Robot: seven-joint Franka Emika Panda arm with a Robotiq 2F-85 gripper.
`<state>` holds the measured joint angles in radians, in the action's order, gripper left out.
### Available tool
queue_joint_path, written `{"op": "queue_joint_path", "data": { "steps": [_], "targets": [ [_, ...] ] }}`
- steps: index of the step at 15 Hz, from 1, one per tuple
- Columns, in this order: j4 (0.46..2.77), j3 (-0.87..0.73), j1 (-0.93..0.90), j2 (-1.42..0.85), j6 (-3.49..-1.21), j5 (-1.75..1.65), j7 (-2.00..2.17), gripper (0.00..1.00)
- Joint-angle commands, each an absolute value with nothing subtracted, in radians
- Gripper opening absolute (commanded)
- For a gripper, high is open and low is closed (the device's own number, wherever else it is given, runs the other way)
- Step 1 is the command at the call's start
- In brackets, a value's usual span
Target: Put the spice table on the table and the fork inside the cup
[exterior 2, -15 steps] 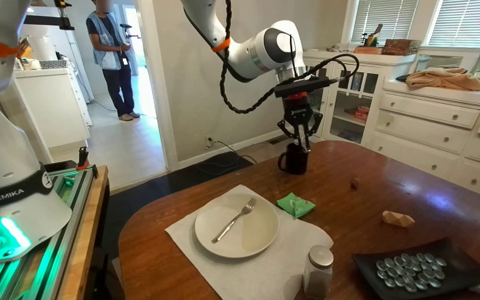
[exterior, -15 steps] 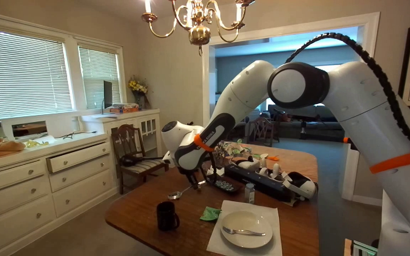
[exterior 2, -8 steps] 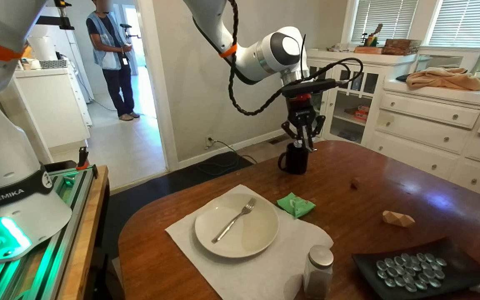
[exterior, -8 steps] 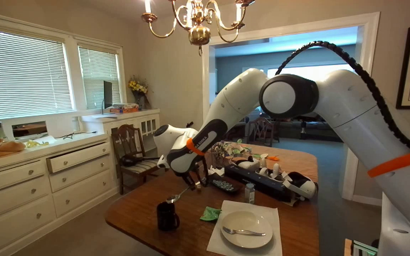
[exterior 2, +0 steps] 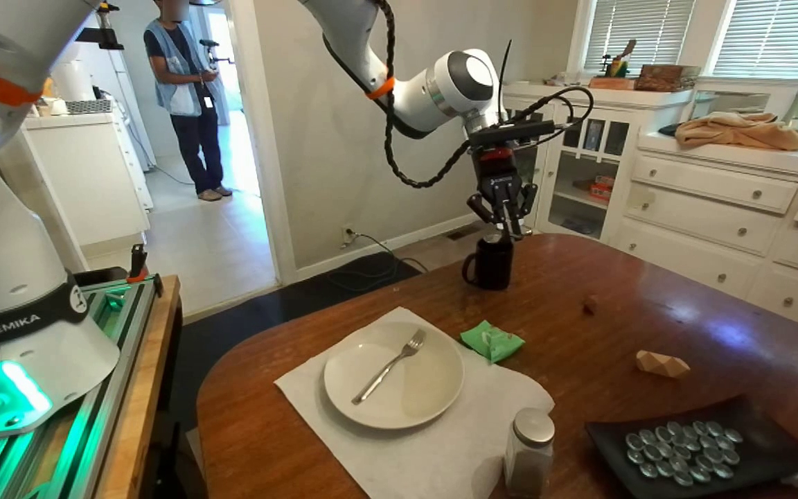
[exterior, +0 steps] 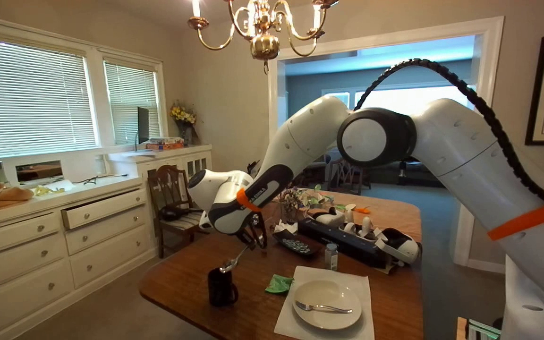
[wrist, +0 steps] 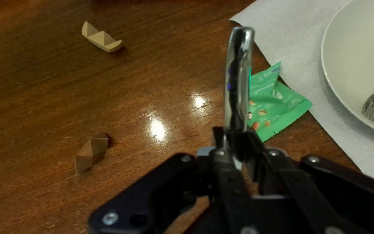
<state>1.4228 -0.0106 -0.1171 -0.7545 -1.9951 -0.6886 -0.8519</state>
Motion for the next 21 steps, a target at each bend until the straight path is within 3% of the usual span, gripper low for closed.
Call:
{"op": "queue_joint_path", "data": {
  "steps": [1, 21],
  "targets": [
    [1.341, -0.015, -0.133, -0.815, -1.932, -0.735, -0.879, 0.04],
    [1.118, -0.033, -0.224, -0.988, -1.807, -0.866, -0.983, 0.04]
  ]
}}
